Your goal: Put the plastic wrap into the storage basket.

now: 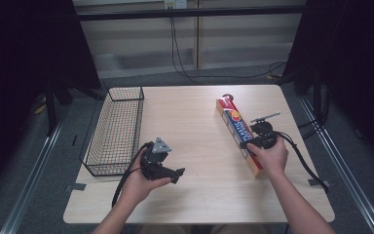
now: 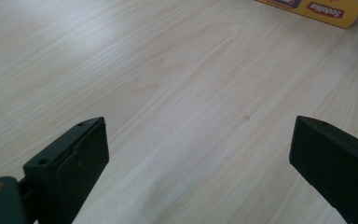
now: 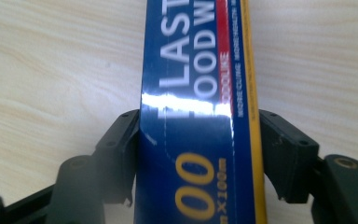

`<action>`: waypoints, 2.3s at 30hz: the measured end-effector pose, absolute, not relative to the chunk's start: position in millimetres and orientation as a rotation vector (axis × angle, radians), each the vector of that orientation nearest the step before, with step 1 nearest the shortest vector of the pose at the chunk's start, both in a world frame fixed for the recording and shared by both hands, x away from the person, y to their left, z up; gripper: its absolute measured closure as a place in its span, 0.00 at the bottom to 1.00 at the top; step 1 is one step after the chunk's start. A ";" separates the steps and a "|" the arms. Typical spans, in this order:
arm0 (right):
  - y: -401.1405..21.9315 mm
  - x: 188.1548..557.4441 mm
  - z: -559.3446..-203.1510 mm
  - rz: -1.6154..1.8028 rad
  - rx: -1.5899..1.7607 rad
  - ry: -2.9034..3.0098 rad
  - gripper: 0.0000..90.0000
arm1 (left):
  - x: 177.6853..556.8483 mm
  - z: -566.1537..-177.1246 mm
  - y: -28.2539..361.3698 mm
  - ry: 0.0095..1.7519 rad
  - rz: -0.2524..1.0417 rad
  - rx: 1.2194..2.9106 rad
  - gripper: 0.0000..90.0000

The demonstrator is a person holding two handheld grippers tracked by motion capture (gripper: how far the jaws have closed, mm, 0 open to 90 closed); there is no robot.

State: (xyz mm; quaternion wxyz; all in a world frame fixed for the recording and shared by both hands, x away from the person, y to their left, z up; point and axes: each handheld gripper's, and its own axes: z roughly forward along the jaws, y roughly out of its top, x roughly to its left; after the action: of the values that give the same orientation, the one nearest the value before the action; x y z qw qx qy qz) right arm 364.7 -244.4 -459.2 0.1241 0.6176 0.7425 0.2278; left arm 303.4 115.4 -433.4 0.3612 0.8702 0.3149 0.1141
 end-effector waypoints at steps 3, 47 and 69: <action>-243.2 372.5 -455.9 0.629 1.801 2.166 0.33 | 304.3 -434.7 115.2 0.820 0.293 2.240 0.05; -234.5 343.0 -418.4 0.834 1.481 2.390 0.49 | 335.4 -402.8 82.2 0.682 0.185 2.213 0.01; -216.8 316.8 -400.9 0.913 1.212 2.563 0.49 | 366.9 -364.9 31.4 0.315 0.234 2.344 0.04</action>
State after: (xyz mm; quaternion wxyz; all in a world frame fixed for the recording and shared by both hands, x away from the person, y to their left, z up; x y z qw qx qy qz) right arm 316.8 -216.8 -400.9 0.0816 0.4055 0.8577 0.3055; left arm 366.9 31.4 -364.9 0.3732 0.9150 0.1231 0.0912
